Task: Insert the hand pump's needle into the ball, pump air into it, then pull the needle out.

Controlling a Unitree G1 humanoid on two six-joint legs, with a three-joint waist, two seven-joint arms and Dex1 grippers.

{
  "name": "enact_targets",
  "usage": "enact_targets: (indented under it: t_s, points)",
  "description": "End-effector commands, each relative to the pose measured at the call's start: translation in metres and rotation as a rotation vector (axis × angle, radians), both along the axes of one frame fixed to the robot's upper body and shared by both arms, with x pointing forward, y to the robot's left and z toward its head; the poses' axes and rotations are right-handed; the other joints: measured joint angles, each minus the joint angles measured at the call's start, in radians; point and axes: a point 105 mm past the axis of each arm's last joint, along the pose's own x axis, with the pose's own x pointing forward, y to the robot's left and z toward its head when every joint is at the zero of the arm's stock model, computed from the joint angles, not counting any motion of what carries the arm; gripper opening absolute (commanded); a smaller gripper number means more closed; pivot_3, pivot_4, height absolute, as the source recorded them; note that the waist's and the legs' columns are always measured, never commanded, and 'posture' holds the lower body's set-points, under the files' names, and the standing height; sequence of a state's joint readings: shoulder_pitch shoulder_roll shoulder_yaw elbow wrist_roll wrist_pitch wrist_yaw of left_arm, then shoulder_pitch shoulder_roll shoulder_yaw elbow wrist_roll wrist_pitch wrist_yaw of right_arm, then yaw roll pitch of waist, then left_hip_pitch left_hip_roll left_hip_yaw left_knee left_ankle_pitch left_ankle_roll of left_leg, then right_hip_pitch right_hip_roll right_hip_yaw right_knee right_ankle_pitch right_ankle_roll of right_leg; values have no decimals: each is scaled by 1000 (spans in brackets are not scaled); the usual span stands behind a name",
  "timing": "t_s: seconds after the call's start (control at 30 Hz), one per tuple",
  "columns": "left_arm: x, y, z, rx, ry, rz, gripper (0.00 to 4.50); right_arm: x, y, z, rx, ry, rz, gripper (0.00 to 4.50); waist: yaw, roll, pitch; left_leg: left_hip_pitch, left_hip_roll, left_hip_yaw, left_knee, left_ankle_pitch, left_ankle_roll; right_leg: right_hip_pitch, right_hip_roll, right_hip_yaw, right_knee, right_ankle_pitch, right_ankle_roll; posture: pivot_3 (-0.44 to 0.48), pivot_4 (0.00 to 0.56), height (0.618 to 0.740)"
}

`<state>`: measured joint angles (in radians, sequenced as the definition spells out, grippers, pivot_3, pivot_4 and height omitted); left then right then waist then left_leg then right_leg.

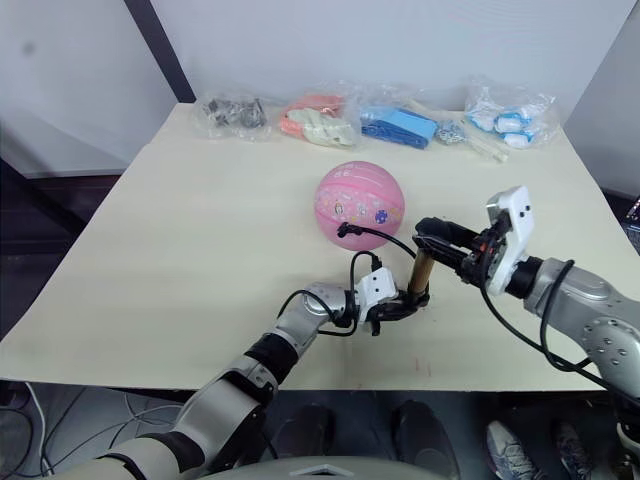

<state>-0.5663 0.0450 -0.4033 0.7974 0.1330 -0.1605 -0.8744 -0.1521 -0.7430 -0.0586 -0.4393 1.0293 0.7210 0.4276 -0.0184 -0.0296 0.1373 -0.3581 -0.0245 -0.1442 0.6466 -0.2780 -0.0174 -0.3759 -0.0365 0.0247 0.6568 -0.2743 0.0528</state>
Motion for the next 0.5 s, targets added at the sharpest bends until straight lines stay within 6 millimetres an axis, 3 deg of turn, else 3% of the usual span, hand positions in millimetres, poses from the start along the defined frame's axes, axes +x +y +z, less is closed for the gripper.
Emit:
enact_targets:
  t_s: [0.03, 0.13, 0.23, 0.33, 0.5]
  points:
    - [-19, 15, -35, 118, 104, -23, 1015, -14, 0, -78, -113, 252, -16, 1724, 0, 0, -3, 0, 0, 0, 0, 0, 0, 0, 0, 0, 0, 0, 0, 0, 150, 740]
    - [-18, 15, -35, 116, 102, -20, 1015, -23, 4, -83, -100, 250, 3, 1724, -1, 0, -9, 2, 0, 0, -2, 0, 0, 1, 0, 1, 0, -1, -1, 0, 150, 740]
    - [-19, 15, -35, 115, 103, -19, 1015, -18, -4, -66, -66, 188, -30, 1724, 0, -2, -10, 7, 0, 0, -6, 0, 0, 4, 0, 1, -1, -2, -3, 0, 150, 740]
    - [-18, 15, -35, 115, 102, -16, 1015, -8, -18, -20, -31, 60, -68, 1724, 1, 2, -8, 11, 0, 1, -9, 0, 0, 6, 0, 2, -1, -3, -4, 0, 150, 740]
    - [-19, 13, -35, 110, 103, -16, 1015, -8, -33, 64, 17, -127, -73, 1723, 8, 13, 4, 5, -2, 1, -8, 0, 0, 2, -3, 2, -1, -2, -3, 0, 150, 740]
